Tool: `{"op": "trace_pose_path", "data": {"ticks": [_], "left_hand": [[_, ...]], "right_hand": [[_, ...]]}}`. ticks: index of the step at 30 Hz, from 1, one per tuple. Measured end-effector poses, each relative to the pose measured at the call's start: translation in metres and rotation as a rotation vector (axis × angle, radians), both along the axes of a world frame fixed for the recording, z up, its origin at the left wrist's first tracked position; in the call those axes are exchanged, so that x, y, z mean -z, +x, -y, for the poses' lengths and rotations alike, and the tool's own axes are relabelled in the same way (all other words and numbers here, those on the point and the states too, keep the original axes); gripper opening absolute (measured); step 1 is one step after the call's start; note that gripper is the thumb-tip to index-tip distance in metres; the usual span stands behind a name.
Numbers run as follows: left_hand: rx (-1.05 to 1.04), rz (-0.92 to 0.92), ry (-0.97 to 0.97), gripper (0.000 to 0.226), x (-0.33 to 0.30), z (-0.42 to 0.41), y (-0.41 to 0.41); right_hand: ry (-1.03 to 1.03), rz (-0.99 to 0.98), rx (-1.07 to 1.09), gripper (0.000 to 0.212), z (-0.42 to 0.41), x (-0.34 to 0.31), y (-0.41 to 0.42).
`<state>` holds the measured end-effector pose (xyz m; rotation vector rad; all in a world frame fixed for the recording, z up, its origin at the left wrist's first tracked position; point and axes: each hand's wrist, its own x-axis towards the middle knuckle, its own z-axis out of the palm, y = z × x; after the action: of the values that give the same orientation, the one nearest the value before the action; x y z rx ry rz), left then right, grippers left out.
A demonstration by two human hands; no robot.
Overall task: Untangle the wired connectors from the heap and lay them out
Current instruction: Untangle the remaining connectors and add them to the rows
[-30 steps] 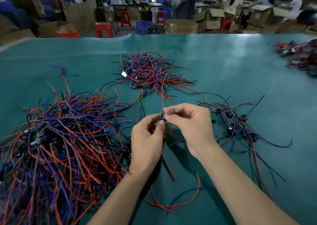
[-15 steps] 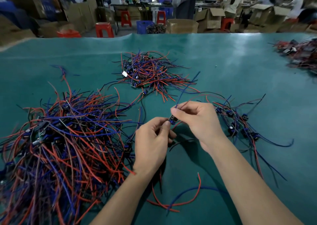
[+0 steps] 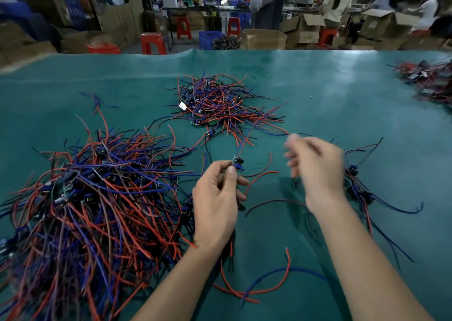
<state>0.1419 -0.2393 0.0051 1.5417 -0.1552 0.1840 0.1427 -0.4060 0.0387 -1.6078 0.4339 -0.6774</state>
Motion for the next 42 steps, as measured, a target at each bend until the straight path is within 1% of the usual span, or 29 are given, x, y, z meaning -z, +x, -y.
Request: {"op": "trace_pose_path", "data": {"ticks": [2, 3, 4, 7, 9, 11, 13, 15, 17, 19, 21, 22, 23, 25, 26, 27, 29, 30, 31, 32, 33, 34, 35, 38, 40, 42], "left_hand": [[0.013, 0.027, 0.021, 0.015, 0.001, -0.001, 0.000], [0.027, 0.037, 0.039, 0.015, 0.002, -0.001, 0.000], [0.042, 0.040, 0.052, 0.015, 0.002, -0.002, -0.001], [0.053, 0.015, 0.081, 0.013, 0.002, -0.001, -0.001], [0.090, 0.008, 0.115, 0.016, 0.000, 0.001, -0.003], [0.123, 0.036, 0.156, 0.017, -0.002, 0.003, -0.005], [0.106, 0.092, 0.219, 0.017, -0.003, 0.003, -0.006], [0.085, 0.123, 0.265, 0.016, -0.003, 0.003, -0.008], [0.064, 0.104, 0.282, 0.016, -0.002, 0.002, -0.007], [0.054, 0.068, 0.262, 0.015, 0.000, 0.002, -0.005], [0.046, 0.056, 0.256, 0.013, -0.001, 0.002, -0.005], [0.044, 0.058, 0.257, 0.011, -0.002, 0.002, -0.005], [0.048, 0.060, 0.248, 0.009, -0.003, 0.001, -0.006], [0.043, 0.073, 0.246, 0.009, -0.005, 0.000, -0.007], [0.034, 0.072, 0.255, 0.011, -0.006, 0.000, -0.007], [0.029, 0.063, 0.258, 0.012, -0.007, -0.001, -0.008], [0.041, 0.048, 0.252, 0.010, -0.008, -0.001, -0.007], [0.047, 0.050, 0.250, 0.010, -0.008, -0.001, -0.007], [0.051, 0.054, 0.255, 0.011, -0.008, -0.001, -0.008], [0.051, 0.058, 0.269, 0.013, -0.009, -0.002, -0.008], [0.046, 0.061, 0.287, 0.015, -0.009, -0.002, -0.007], [0.037, 0.066, 0.306, 0.016, -0.008, -0.002, -0.007], [0.029, 0.071, 0.323, 0.016, -0.008, -0.002, -0.006], [0.034, 0.061, 0.318, 0.019, -0.007, -0.002, -0.005], [0.036, 0.048, 0.311, 0.021, -0.005, -0.002, -0.005], [0.035, 0.045, 0.309, 0.020, -0.003, -0.003, -0.004]], "right_hand": [[-0.184, -0.097, -0.362, 0.026, -0.027, 0.004, -0.002], [-0.236, -0.102, -0.465, 0.024, -0.037, 0.007, -0.003], [-0.262, -0.087, -0.507, 0.020, -0.042, 0.009, -0.003], [-0.291, 0.014, -0.452, 0.013, -0.037, 0.010, -0.003], [-0.291, 0.100, -0.341, 0.010, -0.027, 0.006, -0.004], [-0.247, 0.204, -0.223, 0.002, -0.017, -0.004, -0.004], [-0.211, 0.309, -0.108, 0.009, -0.011, -0.020, -0.008], [-0.185, 0.428, -0.048, 0.009, -0.009, -0.046, -0.016], [-0.186, 0.526, -0.073, 0.005, -0.022, -0.080, -0.021], [-0.248, 0.545, -0.207, 0.004, -0.049, -0.110, -0.018], [-0.341, 0.477, -0.435, 0.006, -0.086, -0.134, -0.007], [-0.391, 0.412, -0.557, 0.011, -0.107, -0.143, 0.001], [-0.465, 0.336, -0.659, 0.021, -0.127, -0.148, 0.011], [-0.682, 0.155, -0.787, 0.047, -0.159, -0.147, 0.036], [-0.805, 0.054, -0.804, 0.052, -0.168, -0.142, 0.052], [-0.926, -0.034, -0.789, 0.049, -0.171, -0.133, 0.070], [-1.163, -0.218, -0.703, 0.024, -0.163, -0.110, 0.107], [-1.260, -0.333, -0.656, 0.024, -0.153, -0.096, 0.121], [-1.339, -0.461, -0.624, 0.036, -0.141, -0.081, 0.132], [-1.368, -0.580, -0.609, 0.045, -0.129, -0.066, 0.138], [-1.372, -0.653, -0.592, 0.049, -0.118, -0.053, 0.141], [-1.372, -0.680, -0.579, 0.048, -0.109, -0.041, 0.143], [-1.358, -0.663, -0.565, 0.044, -0.102, -0.032, 0.144], [-1.288, -0.506, -0.490, 0.024, -0.086, -0.021, 0.143], [-1.180, -0.425, -0.438, 0.020, -0.072, -0.023, 0.137], [-0.984, -0.270, -0.337, 0.017, -0.057, -0.028, 0.125]]}}
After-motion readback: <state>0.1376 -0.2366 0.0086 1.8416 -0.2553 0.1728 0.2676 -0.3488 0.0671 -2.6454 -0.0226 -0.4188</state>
